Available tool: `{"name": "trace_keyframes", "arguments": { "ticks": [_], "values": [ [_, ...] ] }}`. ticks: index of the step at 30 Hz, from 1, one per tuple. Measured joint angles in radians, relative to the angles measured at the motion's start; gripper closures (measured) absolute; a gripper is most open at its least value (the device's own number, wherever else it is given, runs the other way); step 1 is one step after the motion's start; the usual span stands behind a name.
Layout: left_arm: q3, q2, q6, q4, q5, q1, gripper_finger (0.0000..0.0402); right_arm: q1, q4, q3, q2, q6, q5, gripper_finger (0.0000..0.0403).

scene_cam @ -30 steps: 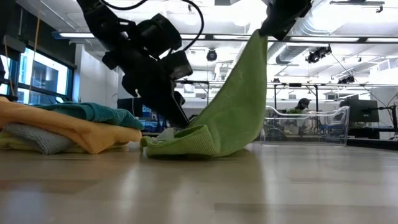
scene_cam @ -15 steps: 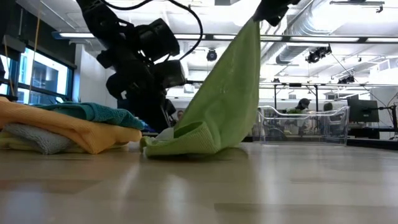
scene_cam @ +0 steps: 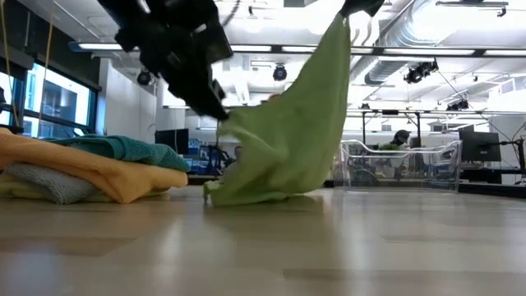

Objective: Fold microfiber towels

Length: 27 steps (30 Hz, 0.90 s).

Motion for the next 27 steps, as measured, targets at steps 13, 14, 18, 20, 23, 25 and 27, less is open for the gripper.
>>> {"name": "trace_keyframes", "arguments": {
  "ticks": [13,14,18,20,23,25,27],
  "values": [
    [0.204,-0.240,0.194,-0.335,-0.264,0.042,0.0402,-0.024,-0.253,0.128,0.000,0.059,0.184,0.0403],
    [0.235,-0.240,0.229,-0.349,-0.293,0.043,0.0402,-0.030,-0.271,0.128,0.000,0.058,0.202,0.0403],
    [0.328,-0.235,0.352,-0.376,-0.392,0.072,0.0402,-0.079,-0.295,0.128,-0.004,0.043,0.255,0.0403],
    [0.355,-0.235,0.396,-0.380,-0.444,0.097,0.0402,-0.107,-0.288,0.128,-0.020,0.020,0.259,0.0403],
    [0.391,-0.235,0.437,-0.381,-0.509,0.133,0.0402,-0.133,-0.279,0.128,-0.054,-0.005,0.288,0.0403],
    [0.404,-0.236,0.441,-0.383,-0.513,0.152,0.0401,-0.139,-0.275,0.128,-0.075,-0.015,0.301,0.0403],
    [0.405,-0.237,0.436,-0.383,-0.492,0.159,0.0401,-0.139,-0.280,0.128,-0.097,-0.025,0.301,0.0403]
  ]
}}
